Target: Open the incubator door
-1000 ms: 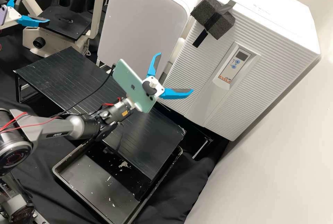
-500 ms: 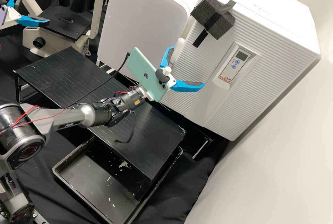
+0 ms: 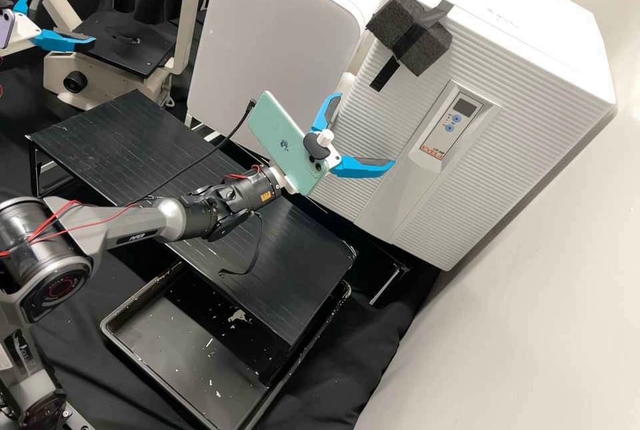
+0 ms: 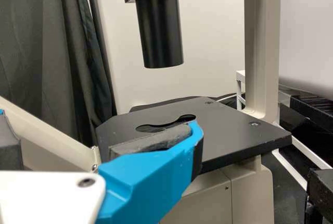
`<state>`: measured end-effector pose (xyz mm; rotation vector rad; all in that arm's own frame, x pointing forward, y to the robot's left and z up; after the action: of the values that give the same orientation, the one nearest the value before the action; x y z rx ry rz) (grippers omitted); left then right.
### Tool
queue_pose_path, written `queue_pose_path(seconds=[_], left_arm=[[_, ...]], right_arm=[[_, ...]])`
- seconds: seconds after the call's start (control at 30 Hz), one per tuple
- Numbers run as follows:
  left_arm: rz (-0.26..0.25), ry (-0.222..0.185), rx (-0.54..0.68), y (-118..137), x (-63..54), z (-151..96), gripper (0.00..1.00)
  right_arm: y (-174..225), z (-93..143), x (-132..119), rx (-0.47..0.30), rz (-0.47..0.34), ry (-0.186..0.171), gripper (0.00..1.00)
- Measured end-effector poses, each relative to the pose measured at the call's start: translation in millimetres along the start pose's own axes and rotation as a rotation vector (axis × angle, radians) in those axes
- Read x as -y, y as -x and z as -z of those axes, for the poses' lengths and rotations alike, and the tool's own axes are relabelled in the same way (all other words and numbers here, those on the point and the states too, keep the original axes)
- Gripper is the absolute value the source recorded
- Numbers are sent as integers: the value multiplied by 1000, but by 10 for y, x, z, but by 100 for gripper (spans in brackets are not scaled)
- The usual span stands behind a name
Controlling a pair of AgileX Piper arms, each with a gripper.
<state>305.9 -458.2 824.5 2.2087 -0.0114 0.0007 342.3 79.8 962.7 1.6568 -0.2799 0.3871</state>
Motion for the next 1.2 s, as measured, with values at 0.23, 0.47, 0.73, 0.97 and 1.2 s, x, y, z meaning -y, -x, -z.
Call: queue_pose_path(seconds=[0.23,0.47,0.73,0.97,1.2], left_arm=[[0,0,0,0,0,0,100],[0,0,0,0,0,0,100],[0,0,0,0,0,0,100],[0,0,0,0,0,0,100],[0,0,0,0,0,0,100]], right_arm=[[-33,-19,10,9,-3,1,0],[-33,-19,10,9,-3,6,0],[-29,-17,9,17,5,6,0],[24,80,-40,38,26,33,0],[74,182,-56,53,38,27,0]])
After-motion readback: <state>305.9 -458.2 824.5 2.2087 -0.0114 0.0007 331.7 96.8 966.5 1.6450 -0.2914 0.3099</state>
